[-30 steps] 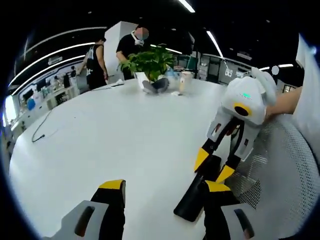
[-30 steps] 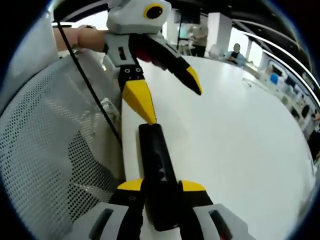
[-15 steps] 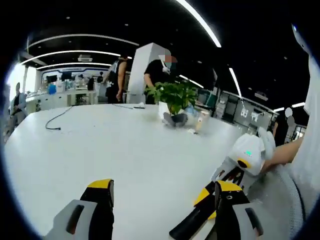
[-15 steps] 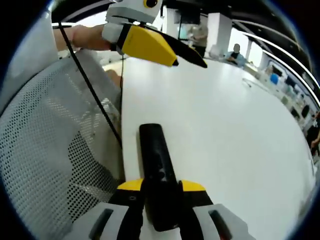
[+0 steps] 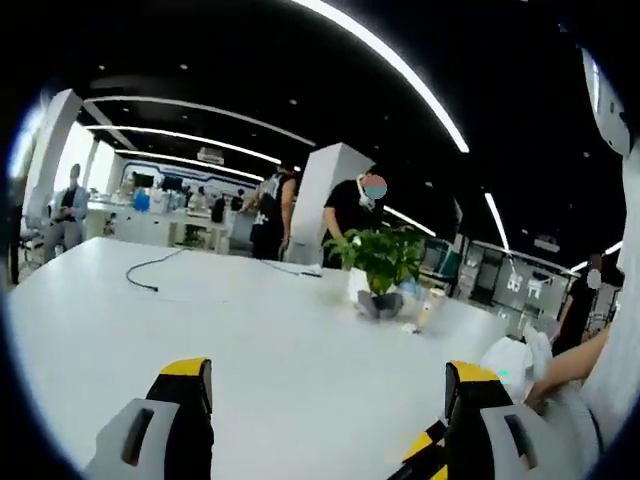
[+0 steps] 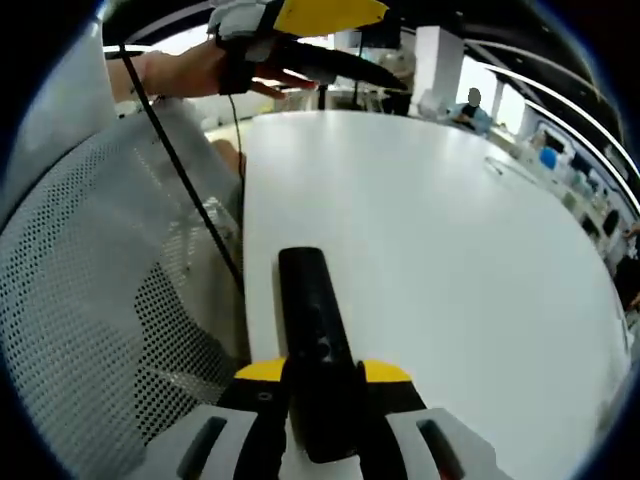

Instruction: Press the specified remote control buttons in sequence, fully releasing each button before pressing the next.

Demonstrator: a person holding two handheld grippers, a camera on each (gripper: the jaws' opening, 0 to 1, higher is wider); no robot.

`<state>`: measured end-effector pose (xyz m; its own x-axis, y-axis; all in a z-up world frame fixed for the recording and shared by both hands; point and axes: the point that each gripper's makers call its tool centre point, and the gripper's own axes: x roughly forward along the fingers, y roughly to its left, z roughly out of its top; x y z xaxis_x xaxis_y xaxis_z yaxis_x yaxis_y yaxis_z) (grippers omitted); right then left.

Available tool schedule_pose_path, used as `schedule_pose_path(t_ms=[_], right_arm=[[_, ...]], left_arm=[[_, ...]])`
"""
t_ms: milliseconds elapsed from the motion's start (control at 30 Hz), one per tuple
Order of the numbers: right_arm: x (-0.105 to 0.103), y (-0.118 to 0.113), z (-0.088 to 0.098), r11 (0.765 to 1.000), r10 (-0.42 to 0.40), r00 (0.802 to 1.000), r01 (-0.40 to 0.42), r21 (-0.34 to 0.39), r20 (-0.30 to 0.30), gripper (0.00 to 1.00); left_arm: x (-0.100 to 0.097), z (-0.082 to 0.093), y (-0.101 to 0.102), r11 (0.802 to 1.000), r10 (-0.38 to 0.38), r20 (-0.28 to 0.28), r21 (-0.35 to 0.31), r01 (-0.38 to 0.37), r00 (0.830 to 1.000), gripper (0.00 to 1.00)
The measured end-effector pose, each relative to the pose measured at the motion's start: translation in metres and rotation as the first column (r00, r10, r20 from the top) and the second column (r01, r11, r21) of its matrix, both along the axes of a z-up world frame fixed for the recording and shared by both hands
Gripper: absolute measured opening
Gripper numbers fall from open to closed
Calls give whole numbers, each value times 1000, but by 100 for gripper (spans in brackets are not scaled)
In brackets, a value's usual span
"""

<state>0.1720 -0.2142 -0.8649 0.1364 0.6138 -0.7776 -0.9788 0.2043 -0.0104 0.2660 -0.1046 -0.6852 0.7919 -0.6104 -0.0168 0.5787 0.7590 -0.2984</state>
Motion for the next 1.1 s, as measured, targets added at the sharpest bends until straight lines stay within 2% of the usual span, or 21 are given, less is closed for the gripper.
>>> schedule_pose_path(t_ms=[100,167,267,300,333,400,433,500,633,700,833,967,1100], right_arm=[[0,0,0,1000,0,1000,0,0,0,23],[0,0,0,1000,0,1000,0,1,0,23],[0,0,0,1000,0,1000,0,1,0,23],[0,0,0,1000,0,1000,0,1,0,23],[0,0,0,1000,0,1000,0,1,0,23],[0,0,0,1000,0,1000,0,1,0,23],[0,0,0,1000,0,1000,0,1,0,23],[0,0,0,1000,-1,1000,1,2,0,23],[0,0,0,1000,-2,1000,2,2,0,23],[0,0,0,1000,-3,1000,3,3,0,23],[0,1,0,1000,-4,1000,4,5,1,23],[0,1,0,1000,-6,1000,6,7,1,23],[0,1,0,1000,-13,1000,13,8,0,23]], left_arm=[[-2,15,9,998,28,37,-56,-26,999,100],[-1,23,19,998,62,113,-21,-60,992,100],[-6,19,28,996,68,135,47,-75,989,100],[-7,17,31,993,76,132,82,-87,988,100],[-9,16,29,992,77,127,86,-89,989,100],[-12,14,31,992,86,114,78,-95,990,100],[-13,11,33,992,98,89,70,-104,991,100],[-16,10,35,991,115,83,56,-119,990,100],[-23,4,42,982,166,61,80,-171,984,100],[-28,5,44,978,182,69,92,-188,981,100],[-36,1,50,960,216,98,163,-229,972,100],[-41,-11,55,945,242,75,207,-253,967,100],[-45,-20,57,942,252,66,212,-260,966,100]])
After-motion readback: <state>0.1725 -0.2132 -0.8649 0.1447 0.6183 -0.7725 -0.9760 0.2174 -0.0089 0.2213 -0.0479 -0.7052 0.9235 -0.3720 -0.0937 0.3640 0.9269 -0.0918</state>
